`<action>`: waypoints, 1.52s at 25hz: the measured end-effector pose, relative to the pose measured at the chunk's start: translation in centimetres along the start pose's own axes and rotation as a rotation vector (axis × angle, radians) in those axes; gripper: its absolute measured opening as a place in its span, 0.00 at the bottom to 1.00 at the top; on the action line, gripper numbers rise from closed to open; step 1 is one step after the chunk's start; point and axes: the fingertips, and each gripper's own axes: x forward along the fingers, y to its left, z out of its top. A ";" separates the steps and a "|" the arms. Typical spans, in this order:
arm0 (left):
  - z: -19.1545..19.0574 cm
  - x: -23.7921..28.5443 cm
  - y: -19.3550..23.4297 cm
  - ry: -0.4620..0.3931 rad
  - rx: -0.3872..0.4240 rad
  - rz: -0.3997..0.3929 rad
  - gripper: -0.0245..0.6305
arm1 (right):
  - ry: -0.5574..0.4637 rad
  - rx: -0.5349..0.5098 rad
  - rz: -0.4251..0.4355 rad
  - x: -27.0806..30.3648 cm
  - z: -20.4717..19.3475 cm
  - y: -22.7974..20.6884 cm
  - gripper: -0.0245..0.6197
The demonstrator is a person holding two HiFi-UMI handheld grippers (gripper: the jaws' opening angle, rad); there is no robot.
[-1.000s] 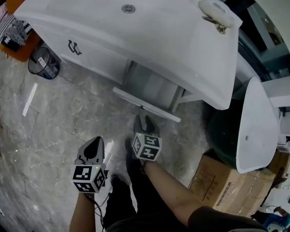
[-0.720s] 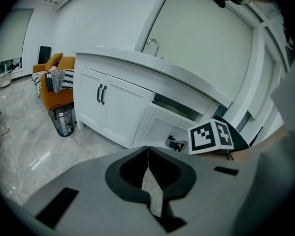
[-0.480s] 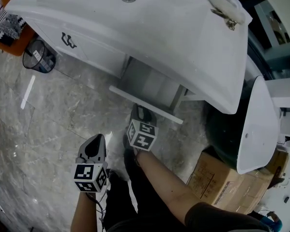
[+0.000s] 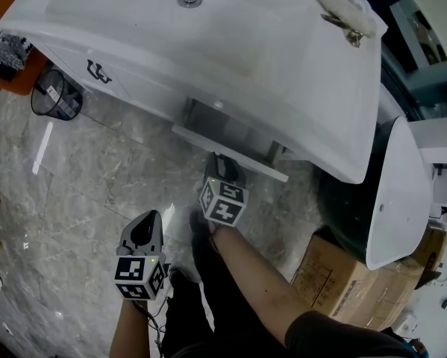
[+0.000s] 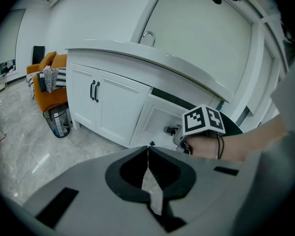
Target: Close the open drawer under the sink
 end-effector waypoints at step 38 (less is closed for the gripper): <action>0.9 0.3 -1.1 -0.004 -0.051 -0.008 0.06 | -0.001 -0.028 -0.033 3.4 4.3 -2.6 0.24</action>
